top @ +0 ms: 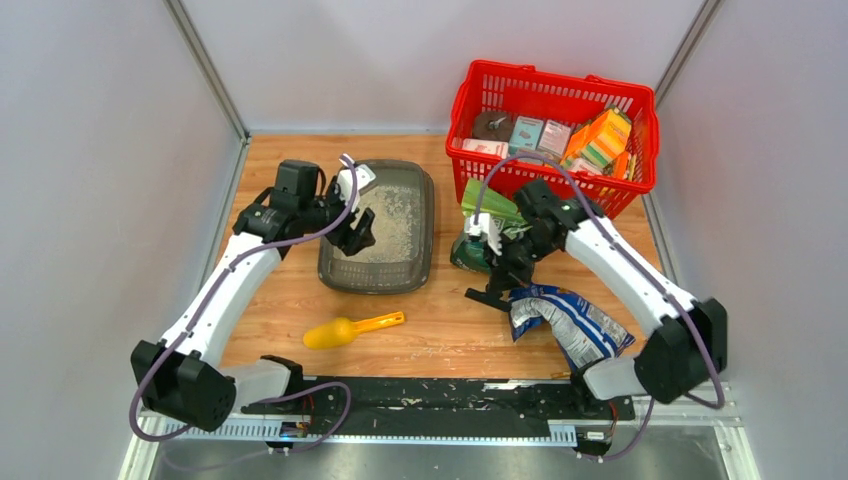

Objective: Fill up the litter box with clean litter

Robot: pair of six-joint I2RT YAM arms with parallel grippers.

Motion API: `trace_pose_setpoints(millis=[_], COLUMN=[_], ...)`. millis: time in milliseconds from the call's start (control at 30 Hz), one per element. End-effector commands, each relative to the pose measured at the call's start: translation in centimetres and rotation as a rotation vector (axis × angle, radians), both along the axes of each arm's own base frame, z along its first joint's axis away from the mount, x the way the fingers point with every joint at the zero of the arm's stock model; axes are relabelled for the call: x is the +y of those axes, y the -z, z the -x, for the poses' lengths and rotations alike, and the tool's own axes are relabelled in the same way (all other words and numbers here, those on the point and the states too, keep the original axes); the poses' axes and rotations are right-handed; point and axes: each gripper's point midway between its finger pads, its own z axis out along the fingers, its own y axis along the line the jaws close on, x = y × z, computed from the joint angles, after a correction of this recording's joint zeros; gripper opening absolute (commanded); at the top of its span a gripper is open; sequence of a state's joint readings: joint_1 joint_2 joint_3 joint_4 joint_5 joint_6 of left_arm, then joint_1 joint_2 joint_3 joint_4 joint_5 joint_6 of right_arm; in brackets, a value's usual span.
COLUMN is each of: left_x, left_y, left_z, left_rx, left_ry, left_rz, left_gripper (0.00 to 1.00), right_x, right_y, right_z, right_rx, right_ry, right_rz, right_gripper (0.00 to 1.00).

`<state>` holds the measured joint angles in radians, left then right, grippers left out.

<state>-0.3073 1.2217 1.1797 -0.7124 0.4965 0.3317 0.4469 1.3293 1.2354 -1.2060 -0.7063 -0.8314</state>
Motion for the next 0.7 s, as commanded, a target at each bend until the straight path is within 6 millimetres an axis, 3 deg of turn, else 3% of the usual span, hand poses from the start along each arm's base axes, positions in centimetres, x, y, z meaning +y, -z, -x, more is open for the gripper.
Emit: trace_pose_setpoints(millis=[0,167,267,500,600,633,667], left_x=[1.0,2.1,2.1,1.5,1.6,1.6,1.6], left_y=[-1.2,-0.7,-0.2,-0.1,0.1,0.2,0.1], left_z=[-0.2,0.4,0.9,1.7,1.7,1.7,1.7], left_rx=[-0.053,-0.046,-0.031,-0.003,0.003,0.005,0.003], left_ry=[-0.083,-0.123,-0.126,-0.110,-0.114,-0.115,-0.114], left_rz=[-0.004,-0.027,-0.016,0.024,0.017,0.015,0.014], left_gripper=[0.78,0.78,0.78,0.79,0.78,0.78,0.78], right_x=[3.8,5.0,4.9,5.0,4.3,4.1,3.8], right_y=[1.6,4.4,7.1,11.4,12.7,12.9,13.0], right_z=[0.8,4.1,4.2,1.0,0.8,0.8,0.8], right_rx=[0.077,0.207,0.234,0.155,0.132,0.131,0.123], right_ry=[-0.116,-0.186,-0.145,-0.131,-0.180,-0.190,-0.201], right_rz=[-0.078,-0.052,-0.007,0.088,0.131,0.140,0.152], right_gripper=[0.00,0.00,0.00,0.05,0.09,0.11,0.24])
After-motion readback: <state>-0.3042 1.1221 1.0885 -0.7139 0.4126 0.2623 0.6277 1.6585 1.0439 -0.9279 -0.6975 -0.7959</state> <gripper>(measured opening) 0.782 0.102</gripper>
